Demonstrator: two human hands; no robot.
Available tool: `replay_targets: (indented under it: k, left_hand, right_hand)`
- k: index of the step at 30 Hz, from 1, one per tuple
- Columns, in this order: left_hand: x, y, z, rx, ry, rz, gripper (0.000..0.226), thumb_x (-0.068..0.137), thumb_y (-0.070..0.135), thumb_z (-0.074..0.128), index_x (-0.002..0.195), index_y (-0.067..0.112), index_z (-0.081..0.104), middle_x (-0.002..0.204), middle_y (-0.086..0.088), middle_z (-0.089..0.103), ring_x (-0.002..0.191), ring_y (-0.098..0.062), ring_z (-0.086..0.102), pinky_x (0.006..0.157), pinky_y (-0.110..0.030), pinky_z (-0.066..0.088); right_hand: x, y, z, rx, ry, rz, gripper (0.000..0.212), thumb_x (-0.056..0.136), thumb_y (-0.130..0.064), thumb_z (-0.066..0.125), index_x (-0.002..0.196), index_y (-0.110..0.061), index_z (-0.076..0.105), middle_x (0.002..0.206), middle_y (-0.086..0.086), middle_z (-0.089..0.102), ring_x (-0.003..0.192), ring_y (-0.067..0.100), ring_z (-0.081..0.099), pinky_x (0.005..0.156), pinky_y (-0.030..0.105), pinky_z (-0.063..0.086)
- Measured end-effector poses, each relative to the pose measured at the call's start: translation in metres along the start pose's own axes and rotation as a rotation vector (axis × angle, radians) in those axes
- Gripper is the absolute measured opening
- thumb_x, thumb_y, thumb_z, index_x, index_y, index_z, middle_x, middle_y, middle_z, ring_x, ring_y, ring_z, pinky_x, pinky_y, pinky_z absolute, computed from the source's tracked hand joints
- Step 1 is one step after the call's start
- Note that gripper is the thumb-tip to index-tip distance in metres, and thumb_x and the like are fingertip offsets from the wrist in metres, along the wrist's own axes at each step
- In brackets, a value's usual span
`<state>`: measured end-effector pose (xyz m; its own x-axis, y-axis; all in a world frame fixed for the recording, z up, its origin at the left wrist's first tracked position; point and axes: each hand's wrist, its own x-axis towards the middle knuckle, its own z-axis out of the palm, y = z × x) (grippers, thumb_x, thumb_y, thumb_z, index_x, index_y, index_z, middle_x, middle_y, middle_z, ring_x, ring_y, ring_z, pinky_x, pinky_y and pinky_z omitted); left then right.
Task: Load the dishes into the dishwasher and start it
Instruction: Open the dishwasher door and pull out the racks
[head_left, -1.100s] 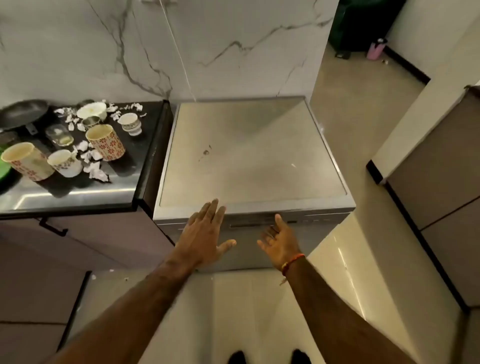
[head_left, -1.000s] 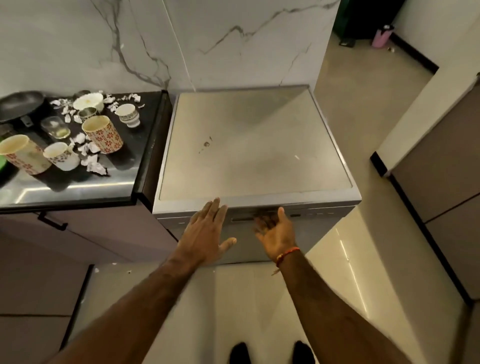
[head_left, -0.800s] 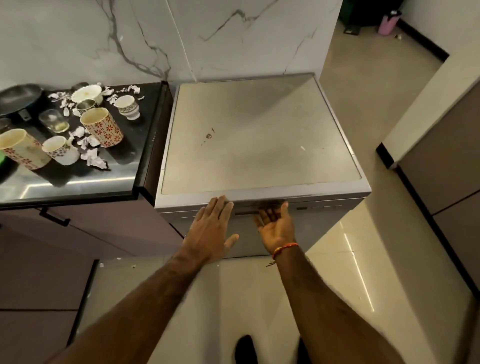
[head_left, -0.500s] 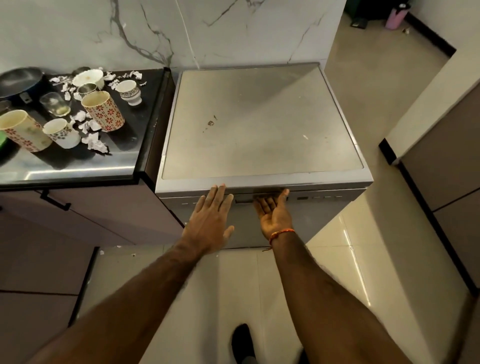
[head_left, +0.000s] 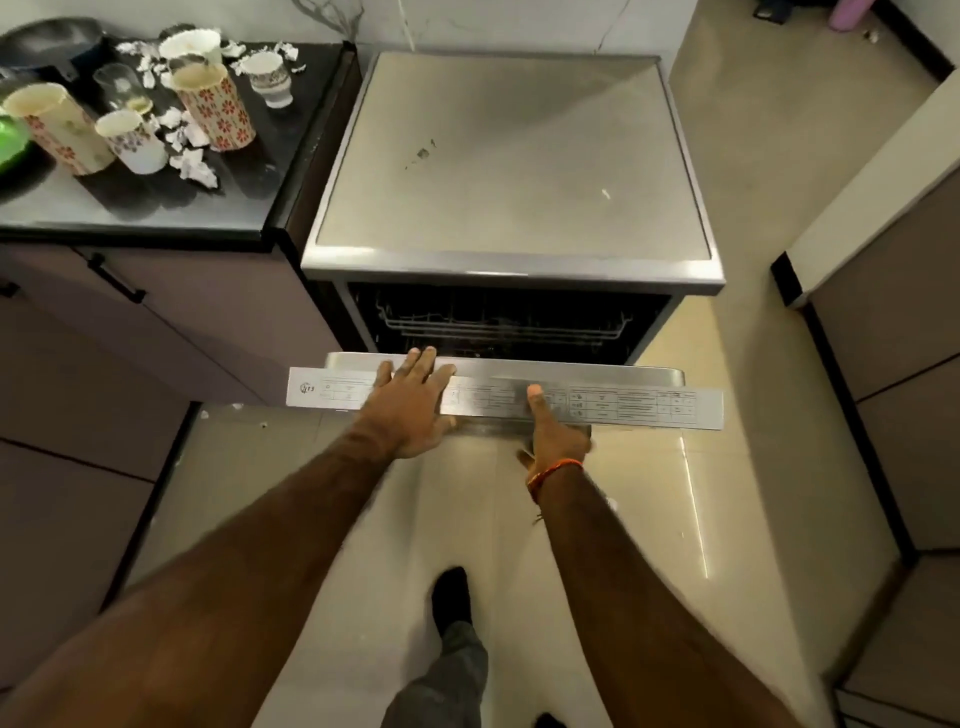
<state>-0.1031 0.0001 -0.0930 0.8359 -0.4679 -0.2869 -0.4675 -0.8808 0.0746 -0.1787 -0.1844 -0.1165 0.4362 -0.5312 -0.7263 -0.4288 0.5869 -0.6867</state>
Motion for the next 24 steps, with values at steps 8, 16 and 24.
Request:
replay_targets:
  k: [8, 16, 24]
  left_hand:
    - [-0.089, 0.029, 0.062, -0.107, -0.091, -0.051, 0.066, 0.093, 0.055, 0.055, 0.153, 0.033, 0.036, 0.166, -0.011, 0.018, 0.154, -0.032, 0.014, 0.122, -0.059, 0.018]
    - [-0.152, 0.030, 0.152, -0.171, -0.302, -0.022, 0.070, 0.096, 0.049, 0.056, 0.158, 0.025, 0.030, 0.155, -0.010, 0.035, 0.144, -0.031, 0.030, 0.119, -0.048, 0.029]
    - [-0.193, 0.033, 0.328, -0.229, -0.573, -0.022, 0.064, 0.096, 0.042, 0.056, 0.156, 0.031, 0.036, 0.166, -0.006, 0.027, 0.150, -0.027, 0.027, 0.123, -0.040, 0.023]
  right_hand:
    - [0.007, 0.031, -0.105, -1.194, 0.033, -0.975, 0.067, 0.085, -0.049, 0.066, 0.143, -0.022, 0.044, 0.155, 0.005, 0.037, 0.148, 0.029, 0.023, 0.122, 0.050, 0.017]
    - [0.026, 0.130, -0.164, -1.692, -0.338, -0.626, 0.055, 0.084, -0.065, 0.044, 0.121, -0.032, 0.068, 0.126, -0.002, 0.067, 0.112, 0.024, 0.061, 0.100, 0.041, 0.049]
    - [0.043, 0.268, -0.216, -1.823, -0.440, -0.465, 0.036, 0.091, -0.027, 0.058, 0.125, -0.023, 0.069, 0.126, 0.008, 0.068, 0.115, 0.031, 0.062, 0.101, 0.037, 0.048]
